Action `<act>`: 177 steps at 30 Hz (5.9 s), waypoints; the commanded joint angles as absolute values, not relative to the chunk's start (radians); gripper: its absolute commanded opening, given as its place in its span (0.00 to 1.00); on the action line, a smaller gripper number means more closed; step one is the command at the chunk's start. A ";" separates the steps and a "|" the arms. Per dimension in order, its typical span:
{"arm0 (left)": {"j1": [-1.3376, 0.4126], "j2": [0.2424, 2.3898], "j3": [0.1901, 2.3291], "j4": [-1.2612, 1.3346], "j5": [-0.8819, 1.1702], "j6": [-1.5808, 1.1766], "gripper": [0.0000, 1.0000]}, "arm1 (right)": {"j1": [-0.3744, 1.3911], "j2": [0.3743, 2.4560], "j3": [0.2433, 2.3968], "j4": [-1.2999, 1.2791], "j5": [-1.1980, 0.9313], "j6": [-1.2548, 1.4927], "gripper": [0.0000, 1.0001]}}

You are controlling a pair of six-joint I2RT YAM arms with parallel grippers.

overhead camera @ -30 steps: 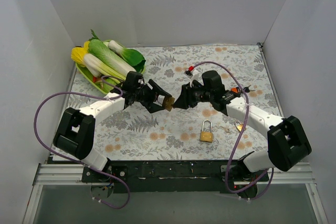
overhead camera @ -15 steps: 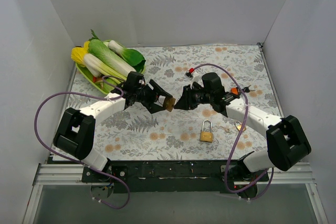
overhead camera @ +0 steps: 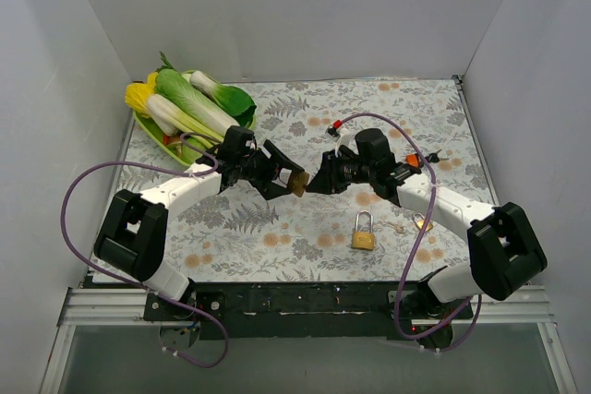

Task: Lock with the key
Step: Lock the lock, then place the key at the center of the board, then place the lock at the center of the board, then pick up the lock from the center of the board.

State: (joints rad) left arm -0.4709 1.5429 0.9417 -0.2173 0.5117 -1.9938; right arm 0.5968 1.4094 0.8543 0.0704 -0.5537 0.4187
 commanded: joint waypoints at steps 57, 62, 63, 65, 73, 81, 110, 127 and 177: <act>-0.538 1.514 0.986 -0.390 0.406 -1.896 0.00 | 0.606 1.278 0.508 -0.130 -0.287 0.948 0.01; -0.571 1.529 0.982 -0.388 0.433 -1.891 0.00 | 0.615 1.295 0.509 -0.136 -0.285 0.956 0.23; -0.590 1.529 0.977 -0.396 0.433 -1.885 0.00 | 0.617 1.296 0.512 -0.140 -0.282 0.954 0.25; -0.603 1.523 0.963 -0.403 0.440 -1.882 0.00 | 0.618 1.299 0.520 -0.152 -0.279 0.953 0.26; -0.621 1.581 1.018 -0.586 0.503 -1.755 0.00 | 0.621 1.282 0.551 -0.187 -0.264 0.925 0.36; -0.667 1.689 1.121 -0.757 0.451 -1.597 0.00 | 0.618 1.203 0.682 -0.207 -0.210 0.763 0.41; -0.787 1.908 1.232 -0.775 0.339 -1.571 0.41 | 0.531 1.091 0.819 -0.232 -0.161 0.403 0.65; -0.683 1.731 1.474 -0.746 0.252 -1.293 0.98 | 0.330 1.112 1.005 -0.307 -0.378 0.027 0.94; -0.264 1.489 1.437 -0.658 1.129 -0.749 0.98 | -0.141 2.138 1.701 -1.051 -0.422 -1.819 0.84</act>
State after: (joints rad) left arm -0.2676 1.5173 1.4464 -0.6800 1.1149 -0.7555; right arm -0.1482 2.1273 1.6737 -1.0153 -0.4156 -1.7969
